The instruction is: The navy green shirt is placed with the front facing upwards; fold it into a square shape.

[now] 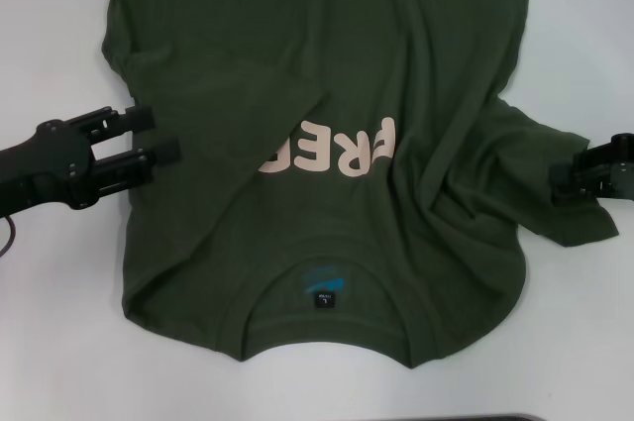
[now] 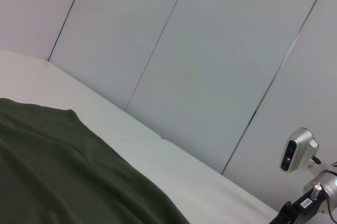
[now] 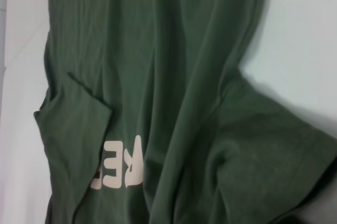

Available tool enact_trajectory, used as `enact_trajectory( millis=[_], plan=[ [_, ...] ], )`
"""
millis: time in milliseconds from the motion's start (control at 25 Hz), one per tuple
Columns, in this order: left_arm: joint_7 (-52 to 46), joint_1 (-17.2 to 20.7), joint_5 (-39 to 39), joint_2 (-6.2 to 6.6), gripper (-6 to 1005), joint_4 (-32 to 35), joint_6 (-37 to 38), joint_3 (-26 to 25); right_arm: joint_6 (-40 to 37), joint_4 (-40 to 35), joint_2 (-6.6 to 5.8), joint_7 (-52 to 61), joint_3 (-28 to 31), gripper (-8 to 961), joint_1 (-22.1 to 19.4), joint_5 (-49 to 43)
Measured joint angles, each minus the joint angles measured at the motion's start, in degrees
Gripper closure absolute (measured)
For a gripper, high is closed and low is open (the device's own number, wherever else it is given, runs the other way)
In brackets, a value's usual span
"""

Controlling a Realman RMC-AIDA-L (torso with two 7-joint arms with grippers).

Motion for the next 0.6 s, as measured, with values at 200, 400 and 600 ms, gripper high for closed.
enact_trajectory(
  millis=[200, 400, 600],
  plan=[
    [0.0, 0.1, 0.0, 0.0, 278, 0.03, -0.01, 0.0, 0.76, 0.01, -0.06, 0.05, -0.09, 695, -0.2, -0.54],
    [0.0, 0.16, 0.0, 0.0, 278, 0.06, 0.08, 0.06, 1.64, -0.18, 0.12, -0.13, 0.07, 869, -0.21, -0.95],
    [0.0, 0.31, 0.0, 0.0, 278, -0.02, 0.01, 0.02, 1.23, -0.38, 0.28, -1.03, 0.45, 888, -0.25, -0.6]
  ],
)
